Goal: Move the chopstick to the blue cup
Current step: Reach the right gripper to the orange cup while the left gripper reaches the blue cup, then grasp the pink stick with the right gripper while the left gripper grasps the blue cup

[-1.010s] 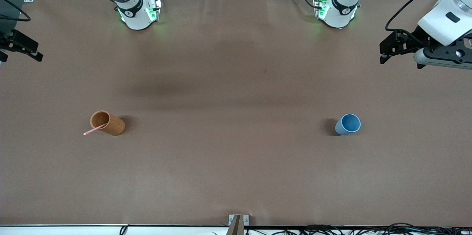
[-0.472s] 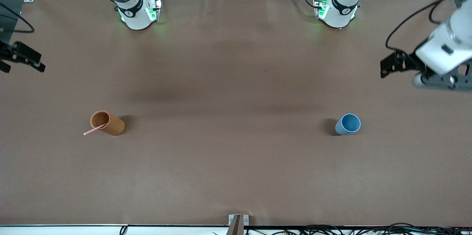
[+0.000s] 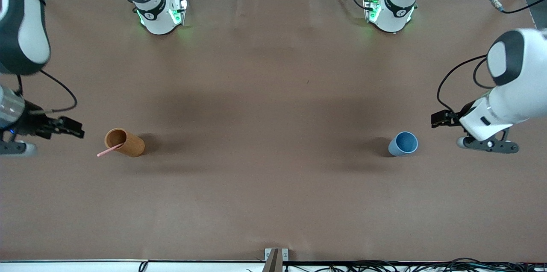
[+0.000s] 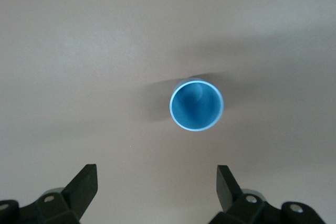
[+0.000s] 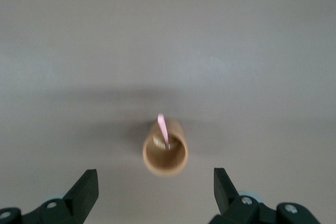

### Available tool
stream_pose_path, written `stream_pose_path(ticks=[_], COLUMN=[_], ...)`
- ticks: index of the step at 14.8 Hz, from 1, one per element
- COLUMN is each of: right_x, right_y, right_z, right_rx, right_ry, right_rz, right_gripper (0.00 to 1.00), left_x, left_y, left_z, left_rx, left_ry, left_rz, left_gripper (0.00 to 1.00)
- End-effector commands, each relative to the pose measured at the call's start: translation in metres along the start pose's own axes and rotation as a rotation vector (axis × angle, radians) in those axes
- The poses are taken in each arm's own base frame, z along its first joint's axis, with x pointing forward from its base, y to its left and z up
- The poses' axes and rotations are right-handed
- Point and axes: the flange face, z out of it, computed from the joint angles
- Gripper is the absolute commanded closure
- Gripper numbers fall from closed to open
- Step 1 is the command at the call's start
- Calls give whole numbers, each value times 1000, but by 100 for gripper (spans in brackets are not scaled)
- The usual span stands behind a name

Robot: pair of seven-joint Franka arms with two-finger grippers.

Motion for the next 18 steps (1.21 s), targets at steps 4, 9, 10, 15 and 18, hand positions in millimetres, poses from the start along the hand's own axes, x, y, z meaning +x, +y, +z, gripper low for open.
stream_pose_path(ticks=[4,9,10,15,18], right_x=[47,39,36,27,30], right_y=[4,4,6,6,1], right_z=[77,101,103,109,107], right_rx=[15,28,29,34,27], right_ry=[-45,-121,-136,-210,-194], right_rz=[6,20,25,26,70], right_gripper=[22,51,53,56,63], left_x=[4,10,10,12,12], left_y=[5,5,3,5,3], left_z=[94,136,141,158,164], left_rx=[-70,-66,-65,-63,-61], left_ry=[31,31,29,36,41], left_rz=[-37,-48,-54,-80,-84], left_gripper=[0,0,0,26,67])
